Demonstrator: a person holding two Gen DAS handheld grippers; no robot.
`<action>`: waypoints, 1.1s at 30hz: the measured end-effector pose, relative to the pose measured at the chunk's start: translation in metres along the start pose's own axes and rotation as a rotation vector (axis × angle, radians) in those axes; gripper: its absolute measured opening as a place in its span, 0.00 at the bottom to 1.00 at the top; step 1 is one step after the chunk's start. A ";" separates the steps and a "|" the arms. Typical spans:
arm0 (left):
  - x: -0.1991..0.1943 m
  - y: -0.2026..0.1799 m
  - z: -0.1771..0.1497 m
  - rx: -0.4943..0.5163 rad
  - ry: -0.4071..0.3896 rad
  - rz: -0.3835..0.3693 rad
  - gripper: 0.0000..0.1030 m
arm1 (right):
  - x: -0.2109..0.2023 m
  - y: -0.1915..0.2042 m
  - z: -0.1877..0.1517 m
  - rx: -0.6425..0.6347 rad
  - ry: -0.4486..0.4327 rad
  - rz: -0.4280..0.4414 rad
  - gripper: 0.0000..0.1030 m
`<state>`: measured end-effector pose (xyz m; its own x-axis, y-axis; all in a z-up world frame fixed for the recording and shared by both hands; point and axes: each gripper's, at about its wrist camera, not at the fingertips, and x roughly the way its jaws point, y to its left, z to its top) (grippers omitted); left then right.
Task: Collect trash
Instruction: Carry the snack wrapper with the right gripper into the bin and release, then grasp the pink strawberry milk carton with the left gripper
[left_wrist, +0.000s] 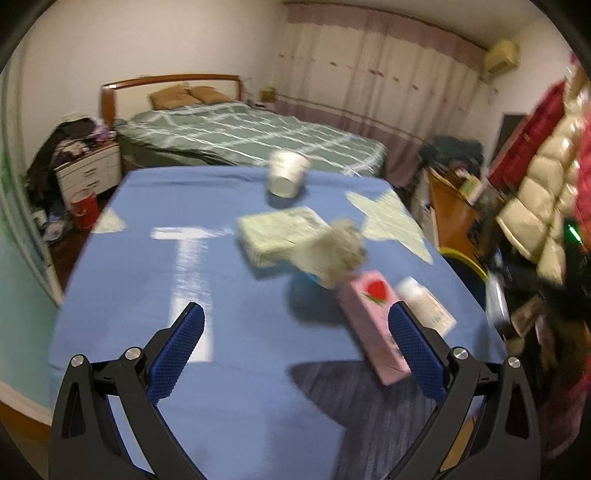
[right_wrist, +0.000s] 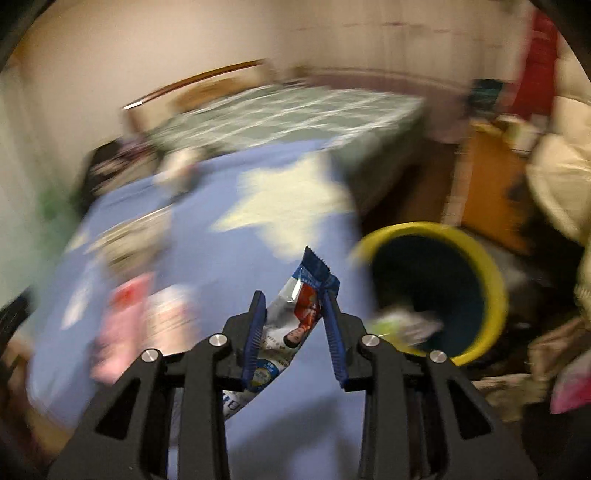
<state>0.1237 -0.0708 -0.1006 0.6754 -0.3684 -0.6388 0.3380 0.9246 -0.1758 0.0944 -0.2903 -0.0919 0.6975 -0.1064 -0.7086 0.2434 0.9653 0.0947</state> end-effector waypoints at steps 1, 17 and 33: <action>0.005 -0.010 -0.003 0.018 0.016 -0.018 0.95 | 0.010 -0.019 0.008 0.034 -0.010 -0.076 0.30; 0.070 -0.095 -0.024 0.163 0.203 -0.100 0.95 | 0.094 -0.116 0.011 0.172 0.085 -0.309 0.48; 0.091 -0.085 -0.031 0.197 0.267 -0.031 0.89 | 0.085 -0.102 -0.002 0.167 0.098 -0.228 0.48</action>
<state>0.1367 -0.1799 -0.1670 0.4757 -0.3337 -0.8139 0.4937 0.8670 -0.0670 0.1275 -0.3969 -0.1637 0.5454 -0.2849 -0.7883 0.4998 0.8655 0.0329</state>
